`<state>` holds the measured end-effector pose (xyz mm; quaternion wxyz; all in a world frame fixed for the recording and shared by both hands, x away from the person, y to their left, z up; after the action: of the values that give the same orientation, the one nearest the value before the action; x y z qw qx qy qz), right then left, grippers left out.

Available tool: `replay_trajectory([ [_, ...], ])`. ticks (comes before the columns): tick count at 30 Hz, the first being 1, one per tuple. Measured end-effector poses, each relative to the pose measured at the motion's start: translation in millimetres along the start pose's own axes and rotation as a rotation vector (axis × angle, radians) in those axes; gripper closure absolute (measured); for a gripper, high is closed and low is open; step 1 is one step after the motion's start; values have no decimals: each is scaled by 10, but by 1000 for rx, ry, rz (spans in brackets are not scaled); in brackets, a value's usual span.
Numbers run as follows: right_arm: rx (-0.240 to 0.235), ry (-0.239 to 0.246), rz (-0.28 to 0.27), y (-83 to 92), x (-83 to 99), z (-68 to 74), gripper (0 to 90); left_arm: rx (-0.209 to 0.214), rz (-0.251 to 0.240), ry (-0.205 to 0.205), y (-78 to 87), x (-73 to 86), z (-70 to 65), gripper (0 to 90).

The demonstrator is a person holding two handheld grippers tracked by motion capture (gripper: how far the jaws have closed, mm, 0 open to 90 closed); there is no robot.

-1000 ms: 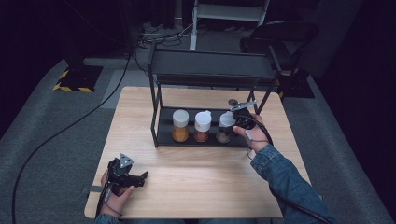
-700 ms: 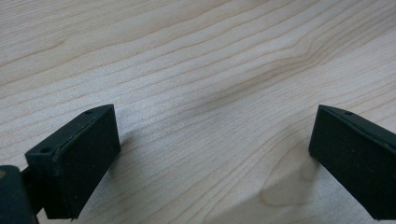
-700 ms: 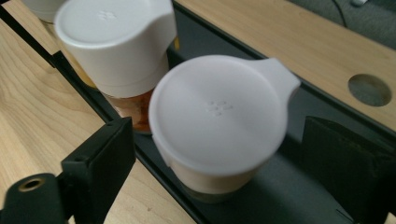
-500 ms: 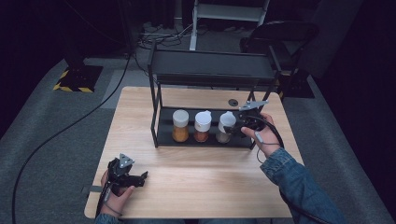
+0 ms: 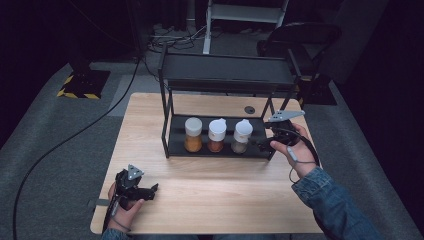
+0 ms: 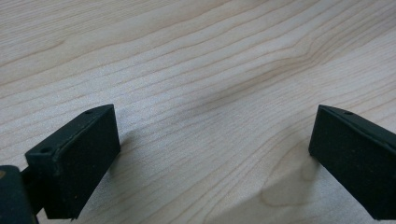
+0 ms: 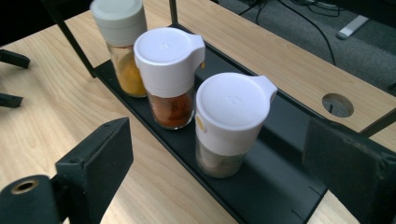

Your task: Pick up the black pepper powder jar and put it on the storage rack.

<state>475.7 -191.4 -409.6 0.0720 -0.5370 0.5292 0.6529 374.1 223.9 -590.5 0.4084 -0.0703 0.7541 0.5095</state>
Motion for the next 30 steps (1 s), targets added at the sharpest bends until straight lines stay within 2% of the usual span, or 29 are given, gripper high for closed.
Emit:
replay_trajectory([
  [7,-5,-5,-7,169,77,31,89,0,0,0,0,0,0,17],
  [14,-14,-13,-4,246,207,55,89,0,3,-2,2,1,1,17],
  [30,-1,-24,20,186,727,27,73,0,3,-2,2,1,2,17],
])
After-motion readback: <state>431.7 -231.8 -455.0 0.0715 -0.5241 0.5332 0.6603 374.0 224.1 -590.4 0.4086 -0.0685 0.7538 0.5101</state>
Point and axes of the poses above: each handheld gripper's, and its own axes: y roughly backward along the jaws, x roughly out of its underside, z roughly to its left, the point moved 6 cm from there along -y, roughly forward along the jaws, and after that the axes turned 11 degrees about x, right-handed, at the moved point
